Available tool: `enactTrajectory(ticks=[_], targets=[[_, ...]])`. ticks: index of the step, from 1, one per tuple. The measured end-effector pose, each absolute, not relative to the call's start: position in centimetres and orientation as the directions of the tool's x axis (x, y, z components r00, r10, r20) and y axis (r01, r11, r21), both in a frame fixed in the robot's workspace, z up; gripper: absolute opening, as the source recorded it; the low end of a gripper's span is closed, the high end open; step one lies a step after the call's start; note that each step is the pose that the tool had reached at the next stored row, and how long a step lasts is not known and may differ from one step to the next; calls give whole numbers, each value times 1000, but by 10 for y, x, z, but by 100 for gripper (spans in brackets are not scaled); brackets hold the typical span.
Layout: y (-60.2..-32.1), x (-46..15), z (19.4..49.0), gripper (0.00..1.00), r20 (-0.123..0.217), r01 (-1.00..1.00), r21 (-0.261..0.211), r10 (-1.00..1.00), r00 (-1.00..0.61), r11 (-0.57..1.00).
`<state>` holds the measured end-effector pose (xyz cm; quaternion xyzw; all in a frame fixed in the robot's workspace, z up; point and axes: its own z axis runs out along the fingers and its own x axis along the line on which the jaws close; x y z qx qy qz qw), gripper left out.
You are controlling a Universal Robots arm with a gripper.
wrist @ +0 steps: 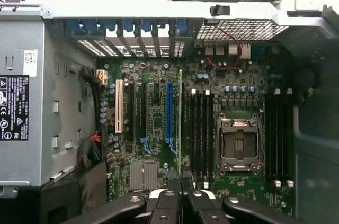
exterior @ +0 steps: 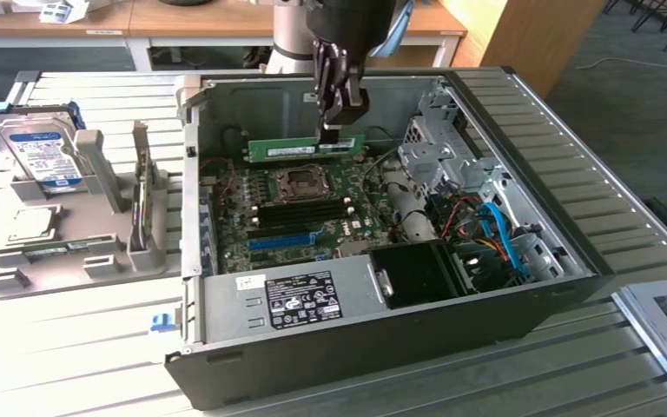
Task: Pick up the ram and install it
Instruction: 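Pick up the ram and move it above insertion slot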
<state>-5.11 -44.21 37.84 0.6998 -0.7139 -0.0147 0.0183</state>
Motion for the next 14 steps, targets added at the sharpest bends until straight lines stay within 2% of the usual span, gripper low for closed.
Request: enactTrajectory(ticks=[14], targets=[[-441,-51,370,12,5,-999,47,-1000,-20,20]])
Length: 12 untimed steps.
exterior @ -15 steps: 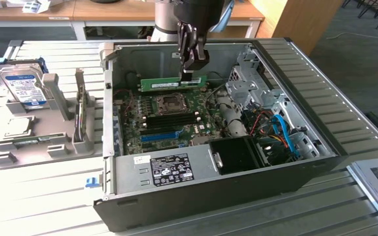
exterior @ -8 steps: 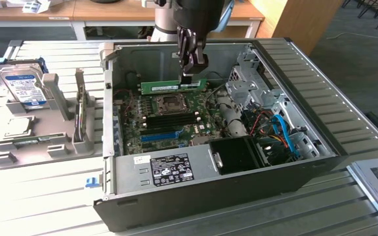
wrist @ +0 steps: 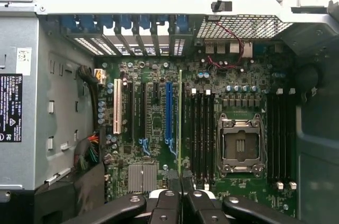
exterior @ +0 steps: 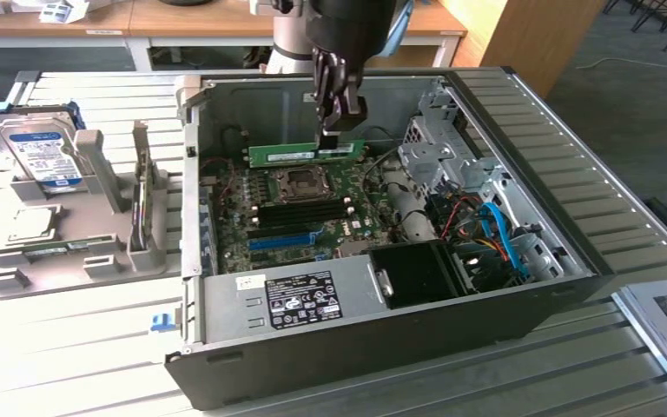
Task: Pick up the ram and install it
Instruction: 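Pick up the ram and move it above insertion slot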
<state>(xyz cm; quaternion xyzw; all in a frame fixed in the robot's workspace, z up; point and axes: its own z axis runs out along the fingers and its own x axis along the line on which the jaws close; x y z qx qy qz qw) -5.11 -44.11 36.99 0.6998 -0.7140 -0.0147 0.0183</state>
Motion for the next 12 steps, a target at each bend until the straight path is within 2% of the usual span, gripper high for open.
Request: enactTrajectory(ticks=[12], targets=[[-424,-51,362,12,6,-999,47,-1000,-20,20]])
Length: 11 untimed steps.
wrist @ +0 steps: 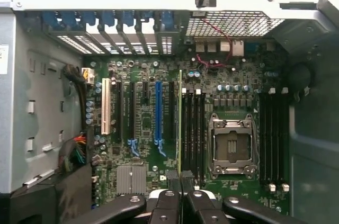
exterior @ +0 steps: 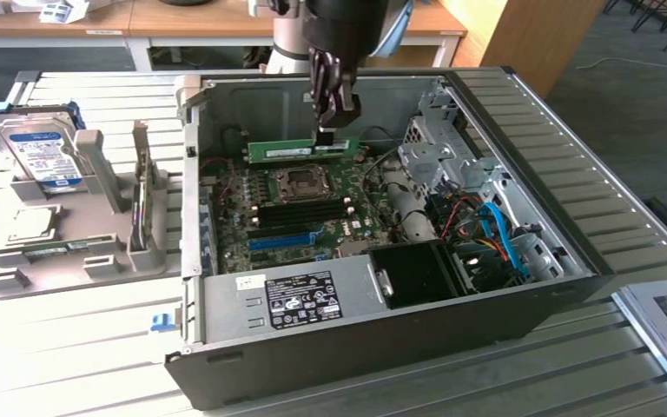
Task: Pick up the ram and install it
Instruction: 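Pick up the ram and move it above insertion slot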
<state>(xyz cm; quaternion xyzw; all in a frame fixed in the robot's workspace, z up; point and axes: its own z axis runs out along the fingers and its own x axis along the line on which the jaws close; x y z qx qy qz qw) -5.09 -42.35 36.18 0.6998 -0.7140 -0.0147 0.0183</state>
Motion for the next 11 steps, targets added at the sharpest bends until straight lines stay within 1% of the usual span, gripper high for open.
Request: enactTrajectory(ticks=[11], targets=[[-412,-51,356,12,5,-999,47,-1000,-21,21]])
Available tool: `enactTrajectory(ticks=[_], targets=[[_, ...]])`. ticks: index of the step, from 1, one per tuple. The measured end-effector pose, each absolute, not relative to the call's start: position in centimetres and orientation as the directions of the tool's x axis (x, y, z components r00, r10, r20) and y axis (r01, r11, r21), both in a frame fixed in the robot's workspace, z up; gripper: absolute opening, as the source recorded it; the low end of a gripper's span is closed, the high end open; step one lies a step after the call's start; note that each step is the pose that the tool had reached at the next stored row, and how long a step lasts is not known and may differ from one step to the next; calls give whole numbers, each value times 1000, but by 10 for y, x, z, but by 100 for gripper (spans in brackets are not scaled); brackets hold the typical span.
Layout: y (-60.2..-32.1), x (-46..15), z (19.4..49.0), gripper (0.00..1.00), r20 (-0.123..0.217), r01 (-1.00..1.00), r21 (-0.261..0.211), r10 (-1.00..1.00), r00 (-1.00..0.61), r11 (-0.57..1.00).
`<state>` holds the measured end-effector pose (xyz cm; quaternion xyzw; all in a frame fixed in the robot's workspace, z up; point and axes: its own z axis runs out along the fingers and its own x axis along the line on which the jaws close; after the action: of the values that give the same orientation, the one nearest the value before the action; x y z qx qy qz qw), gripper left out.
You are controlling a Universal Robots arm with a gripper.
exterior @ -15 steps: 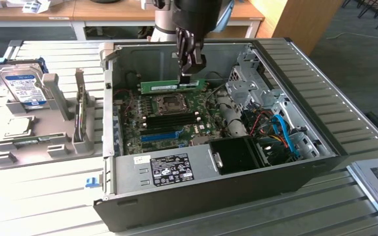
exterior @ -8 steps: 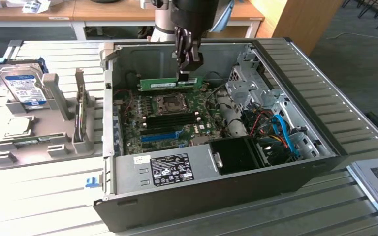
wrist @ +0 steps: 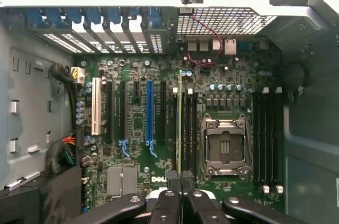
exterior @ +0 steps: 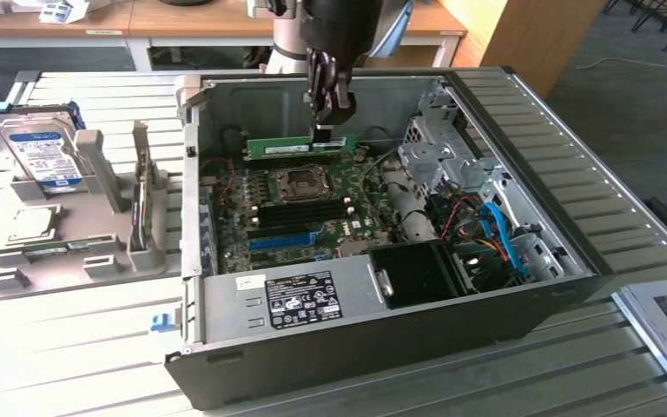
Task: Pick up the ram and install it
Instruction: 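Pick up the ram and move it above insertion slot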
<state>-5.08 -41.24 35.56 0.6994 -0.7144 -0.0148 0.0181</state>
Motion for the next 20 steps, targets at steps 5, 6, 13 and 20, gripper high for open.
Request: enactTrajectory(ticks=[5,6,13,20], targets=[[-411,-51,354,12,5,-999,47,-1000,-21,22],[-411,-51,353,12,5,-999,47,-1000,-21,22],[-410,-51,350,12,6,-999,47,-1000,-22,22],[-408,-50,345,12,5,-999,47,-1000,-22,22]])
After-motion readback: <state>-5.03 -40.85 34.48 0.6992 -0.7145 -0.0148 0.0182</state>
